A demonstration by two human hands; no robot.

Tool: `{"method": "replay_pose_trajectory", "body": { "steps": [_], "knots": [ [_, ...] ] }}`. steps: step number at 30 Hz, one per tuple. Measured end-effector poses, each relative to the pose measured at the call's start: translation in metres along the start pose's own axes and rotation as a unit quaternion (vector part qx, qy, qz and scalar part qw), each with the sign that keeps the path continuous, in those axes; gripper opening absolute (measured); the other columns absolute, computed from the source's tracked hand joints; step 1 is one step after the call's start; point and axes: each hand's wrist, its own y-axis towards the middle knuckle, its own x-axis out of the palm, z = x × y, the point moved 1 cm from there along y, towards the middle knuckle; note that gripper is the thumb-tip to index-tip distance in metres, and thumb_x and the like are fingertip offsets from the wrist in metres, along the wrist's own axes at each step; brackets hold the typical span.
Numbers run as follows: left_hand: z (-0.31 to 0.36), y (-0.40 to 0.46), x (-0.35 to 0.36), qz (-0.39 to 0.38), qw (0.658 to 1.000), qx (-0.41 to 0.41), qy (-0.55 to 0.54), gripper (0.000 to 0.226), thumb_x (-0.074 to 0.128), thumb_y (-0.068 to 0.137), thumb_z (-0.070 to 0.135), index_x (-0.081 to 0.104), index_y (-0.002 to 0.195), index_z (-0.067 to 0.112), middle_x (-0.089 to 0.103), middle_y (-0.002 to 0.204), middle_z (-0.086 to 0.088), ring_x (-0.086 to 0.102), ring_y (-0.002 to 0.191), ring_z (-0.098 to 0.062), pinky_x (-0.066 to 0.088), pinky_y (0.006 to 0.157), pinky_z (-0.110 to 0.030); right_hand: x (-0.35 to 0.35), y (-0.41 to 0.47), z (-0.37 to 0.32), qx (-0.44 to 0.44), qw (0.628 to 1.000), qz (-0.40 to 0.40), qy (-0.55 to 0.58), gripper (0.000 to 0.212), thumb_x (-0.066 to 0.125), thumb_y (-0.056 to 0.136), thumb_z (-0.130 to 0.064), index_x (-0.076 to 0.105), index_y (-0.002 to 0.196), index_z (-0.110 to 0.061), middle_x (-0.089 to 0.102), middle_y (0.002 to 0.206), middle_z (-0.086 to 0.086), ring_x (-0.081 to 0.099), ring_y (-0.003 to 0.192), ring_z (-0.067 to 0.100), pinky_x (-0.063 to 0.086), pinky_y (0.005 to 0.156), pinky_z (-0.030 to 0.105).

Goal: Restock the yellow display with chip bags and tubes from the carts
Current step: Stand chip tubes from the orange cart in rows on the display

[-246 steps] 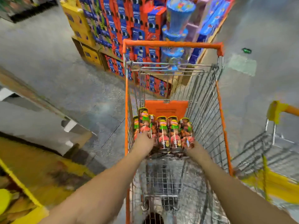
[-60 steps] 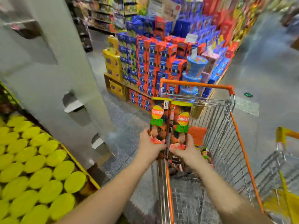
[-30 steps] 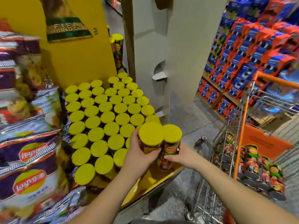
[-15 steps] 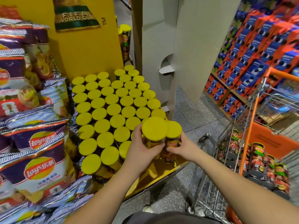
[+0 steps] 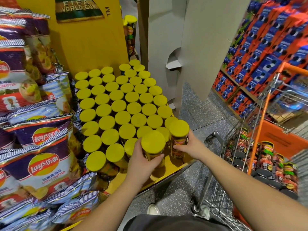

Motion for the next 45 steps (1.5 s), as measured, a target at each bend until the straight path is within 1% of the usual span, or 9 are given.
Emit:
{"method": "replay_pose_trajectory", "body": {
  "steps": [5, 12, 16, 24, 27, 36, 38, 41, 45],
  "knots": [
    [-0.028, 0.007, 0.030, 0.005, 0.995, -0.058, 0.080, 0.089, 0.083, 0.071, 0.040, 0.033, 0.144, 0.028, 0.044, 0.125, -0.002, 0.040, 0.126, -0.022, 0.038, 0.098, -0.031, 0.006, 0.001, 0.000, 0.014, 1.000, 0.010, 0.017, 0.079, 0.077, 0.081, -0.012, 0.029, 0.143, -0.016, 0.047, 0.119, -0.005, 0.047, 0.111, 0.010, 0.033, 0.076, 0.005],
    [-0.054, 0.013, 0.050, 0.040, 0.995, -0.072, 0.055, 0.069, 0.081, 0.076, 0.019, 0.044, 0.134, 0.028, 0.053, 0.130, 0.001, 0.049, 0.124, -0.022, 0.043, 0.096, -0.031, 0.006, 0.003, 0.003, 0.014, 1.000, 0.028, -0.004, 0.087, 0.081, 0.077, -0.016, 0.028, 0.144, -0.019, 0.045, 0.129, -0.002, 0.044, 0.117, 0.013, 0.032, 0.087, 0.012],
    [-0.054, 0.010, 0.057, 0.056, 0.993, -0.078, 0.075, 0.067, 0.074, 0.084, 0.018, 0.038, 0.140, 0.023, 0.043, 0.142, 0.000, 0.043, 0.130, -0.024, 0.041, 0.102, -0.034, 0.004, 0.005, 0.010, 0.003, 0.996, 0.034, -0.082, 0.107, 0.086, 0.068, -0.032, 0.019, 0.151, -0.022, 0.036, 0.145, 0.007, 0.035, 0.134, 0.023, 0.031, 0.112, 0.038],
    [-0.063, 0.016, 0.063, 0.051, 0.965, -0.256, -0.035, 0.070, 0.078, 0.080, 0.025, 0.037, 0.134, 0.007, 0.051, 0.133, -0.011, 0.051, 0.123, -0.033, 0.045, 0.096, -0.038, 0.007, 0.014, 0.003, -0.068, 0.929, -0.031, -0.364, 0.102, 0.074, 0.073, -0.045, 0.012, 0.153, -0.028, 0.035, 0.144, 0.005, 0.039, 0.130, 0.029, 0.039, 0.105, 0.045],
    [-0.065, 0.021, 0.064, 0.051, 0.940, -0.324, -0.093, 0.078, 0.080, 0.078, 0.030, 0.036, 0.137, 0.003, 0.054, 0.134, -0.013, 0.054, 0.119, -0.034, 0.047, 0.099, -0.044, 0.008, 0.017, 0.000, -0.073, 0.933, -0.020, -0.351, 0.102, 0.074, 0.076, -0.038, 0.009, 0.154, -0.026, 0.036, 0.141, 0.007, 0.038, 0.128, 0.029, 0.040, 0.102, 0.042],
    [-0.065, 0.022, 0.063, 0.047, 0.924, -0.342, -0.163, 0.075, 0.073, 0.084, 0.012, 0.028, 0.145, 0.007, 0.049, 0.135, -0.012, 0.050, 0.122, -0.033, 0.043, 0.097, -0.037, 0.009, 0.019, 0.003, -0.081, 0.947, 0.001, -0.312, 0.098, 0.075, 0.081, -0.035, 0.011, 0.154, -0.023, 0.027, 0.150, 0.007, 0.032, 0.136, 0.028, 0.035, 0.107, 0.039],
    [-0.065, 0.022, 0.061, 0.027, 0.908, -0.371, -0.194, 0.067, 0.071, 0.080, 0.010, 0.037, 0.137, 0.007, 0.053, 0.129, -0.011, 0.054, 0.113, -0.033, 0.048, 0.094, -0.042, 0.006, 0.020, 0.004, -0.081, 0.949, -0.006, -0.304, 0.102, 0.077, 0.078, -0.038, 0.011, 0.154, -0.023, 0.023, 0.154, 0.007, 0.029, 0.139, 0.029, 0.032, 0.110, 0.041],
    [-0.044, 0.011, 0.051, 0.035, 0.902, -0.366, -0.225, 0.020, 0.057, 0.083, -0.001, 0.048, 0.099, 0.005, 0.049, 0.089, -0.010, 0.047, 0.070, -0.021, 0.043, 0.064, -0.028, -0.009, 0.020, 0.009, -0.098, 0.949, -0.028, -0.297, 0.111, 0.080, 0.071, -0.048, 0.011, 0.154, -0.021, 0.019, 0.157, 0.007, 0.021, 0.142, 0.029, 0.024, 0.115, 0.043],
    [0.019, 0.007, 0.040, 0.015, 0.942, -0.253, -0.219, 0.012, 0.051, 0.085, -0.002, 0.052, 0.085, 0.010, 0.046, 0.072, -0.008, 0.043, 0.063, -0.020, 0.035, 0.058, -0.032, -0.047, 0.011, 0.009, -0.116, 0.957, -0.023, -0.266, 0.099, 0.074, 0.077, -0.052, 0.017, 0.153, -0.026, 0.023, 0.156, 0.003, 0.026, 0.141, 0.028, 0.028, 0.113, 0.051]
  ]
}}
